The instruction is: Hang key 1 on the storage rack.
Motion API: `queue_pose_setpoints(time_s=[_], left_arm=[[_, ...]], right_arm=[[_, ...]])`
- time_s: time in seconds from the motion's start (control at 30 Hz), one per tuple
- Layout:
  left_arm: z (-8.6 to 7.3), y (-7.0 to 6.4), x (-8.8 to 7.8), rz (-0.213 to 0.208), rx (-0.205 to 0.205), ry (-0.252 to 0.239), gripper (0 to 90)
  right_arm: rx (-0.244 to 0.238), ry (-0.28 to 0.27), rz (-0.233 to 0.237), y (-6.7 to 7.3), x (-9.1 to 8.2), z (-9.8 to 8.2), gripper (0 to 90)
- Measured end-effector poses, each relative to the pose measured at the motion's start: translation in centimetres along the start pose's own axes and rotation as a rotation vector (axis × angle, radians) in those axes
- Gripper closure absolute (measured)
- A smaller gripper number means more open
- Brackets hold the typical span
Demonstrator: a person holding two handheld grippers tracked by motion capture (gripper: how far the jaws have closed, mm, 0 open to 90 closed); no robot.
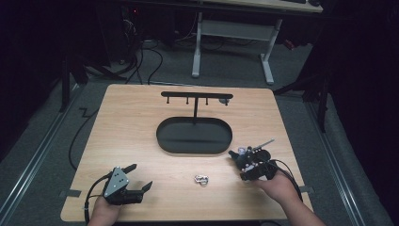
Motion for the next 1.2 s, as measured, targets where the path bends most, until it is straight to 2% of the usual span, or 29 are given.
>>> queue_pose_setpoints(time_s=[0.1,0.2,0.3,0.37,0.53,0.8,0.9,1.2], left_arm=[[0.0,0.0,-0.1,-0.003,-0.003,-0.001,15.8],[0.0,0.0,-0.1,-0.005,-0.007,-0.005,15.8],[0.0,0.0,-0.1,-0.005,-0.005,-0.005,15.8],[0.0,0.0,-0.1,-0.005,-0.004,-0.004,15.8],[0.0,0.0,-0.1,-0.003,-0.001,-0.004,15.8],[0.1,0.0,-0.1,0.002,0.002,-0.007,15.9],[0.1,0.0,-0.1,0.004,0.004,-0.008,15.9],[0.1,0.0,-0.1,0.006,0.004,-0.007,15.8]], right_arm=[[-0.001,0.022,-0.028,-0.2,0.6,0.1,21.8],[0.012,0.033,-0.018,-0.4,0.9,0.0,34.0],[-0.009,0.040,-0.010,-0.6,0.6,-0.1,42.3],[-0.031,0.045,-0.020,-0.8,0.3,-0.2,44.5],[-0.037,0.039,-0.009,-0.7,-0.3,-0.1,46.5],[-0.089,0.034,0.001,-0.3,-1.6,0.3,48.1],[-0.095,0.021,0.024,0.3,-2.2,0.7,48.1],[-0.103,0.005,0.039,0.9,-2.9,1.9,48.1]])
Point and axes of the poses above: each handheld gripper's, and its own axes: x roughly forward along the jaws, z roughly out of its top, y roughly to its left, the point moved 10 cm from there along x, roughly forward along the jaws, and after that the axes turned 13 degrees about -y, right-handed, at the moved point
